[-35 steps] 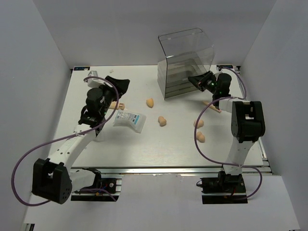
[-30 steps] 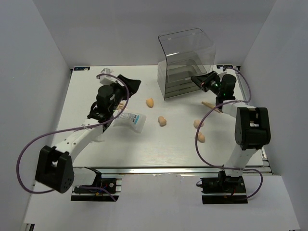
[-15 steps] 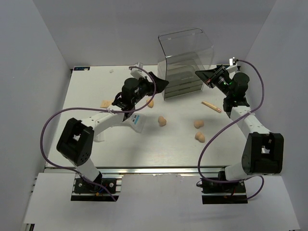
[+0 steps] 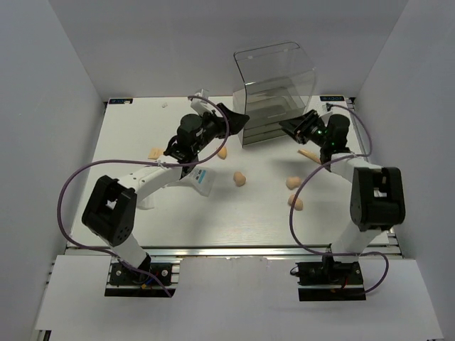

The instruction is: Organize the makeup

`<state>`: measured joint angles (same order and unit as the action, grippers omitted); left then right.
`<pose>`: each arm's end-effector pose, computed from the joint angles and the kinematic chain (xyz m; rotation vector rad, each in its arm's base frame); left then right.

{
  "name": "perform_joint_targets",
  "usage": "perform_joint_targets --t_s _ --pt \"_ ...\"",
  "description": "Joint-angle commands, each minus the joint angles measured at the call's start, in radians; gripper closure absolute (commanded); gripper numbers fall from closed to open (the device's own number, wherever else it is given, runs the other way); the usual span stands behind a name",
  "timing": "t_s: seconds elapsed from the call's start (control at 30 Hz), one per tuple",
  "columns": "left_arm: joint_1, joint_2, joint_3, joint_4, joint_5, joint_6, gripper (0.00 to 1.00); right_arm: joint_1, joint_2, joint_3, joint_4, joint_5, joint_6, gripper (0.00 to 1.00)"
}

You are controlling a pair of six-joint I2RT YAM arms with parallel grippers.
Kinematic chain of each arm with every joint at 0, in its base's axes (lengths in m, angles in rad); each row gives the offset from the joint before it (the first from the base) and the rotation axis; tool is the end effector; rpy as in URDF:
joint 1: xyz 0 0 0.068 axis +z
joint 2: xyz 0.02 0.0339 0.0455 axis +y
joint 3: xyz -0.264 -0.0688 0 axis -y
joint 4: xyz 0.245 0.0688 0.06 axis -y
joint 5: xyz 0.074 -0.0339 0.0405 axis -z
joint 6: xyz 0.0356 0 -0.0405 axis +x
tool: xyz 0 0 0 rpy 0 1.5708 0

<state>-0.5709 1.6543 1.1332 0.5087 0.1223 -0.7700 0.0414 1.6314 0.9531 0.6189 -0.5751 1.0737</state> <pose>0.3289 -0.2164 0.3053 -0.0667 1.7025 -1.1253 0.3670 0.0346 0.2638 0.4336 1.7391 1.2941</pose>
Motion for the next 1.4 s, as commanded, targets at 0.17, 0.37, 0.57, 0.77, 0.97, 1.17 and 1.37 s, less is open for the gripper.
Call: perform_joint_targets --t_s 0.17,0.37,0.57,0.77,0.97,1.17,1.37 --pt "0.0 -0.146 -0.056 -0.079 -0.058 0.029 0.16 0.008 0.24 0.145 0.127 -0.025 0.015 0.59" --pt "-0.001 -0.162 -0.085 -0.087 -0.085 0.015 0.16 0.008 0.303 0.211 0.151 -0.031 0.032 0.6" --pt "0.0 -0.142 -0.061 -0.113 -0.075 0.028 0.16 0.009 0.306 0.207 0.17 -0.043 0.034 0.62" --pt "-0.001 -0.113 -0.033 -0.116 -0.059 0.026 0.16 0.009 0.346 0.234 0.166 -0.032 0.046 0.62" --pt "-0.001 -0.099 -0.024 -0.116 -0.053 0.023 0.16 0.009 0.395 0.291 0.174 -0.025 0.051 0.62" --pt "-0.001 -0.105 -0.03 -0.121 -0.056 0.021 0.16 0.009 0.415 0.323 0.197 -0.017 0.069 0.62" --pt "-0.003 -0.1 -0.035 -0.113 -0.055 0.014 0.16 0.009 0.426 0.325 0.193 -0.011 0.071 0.64"
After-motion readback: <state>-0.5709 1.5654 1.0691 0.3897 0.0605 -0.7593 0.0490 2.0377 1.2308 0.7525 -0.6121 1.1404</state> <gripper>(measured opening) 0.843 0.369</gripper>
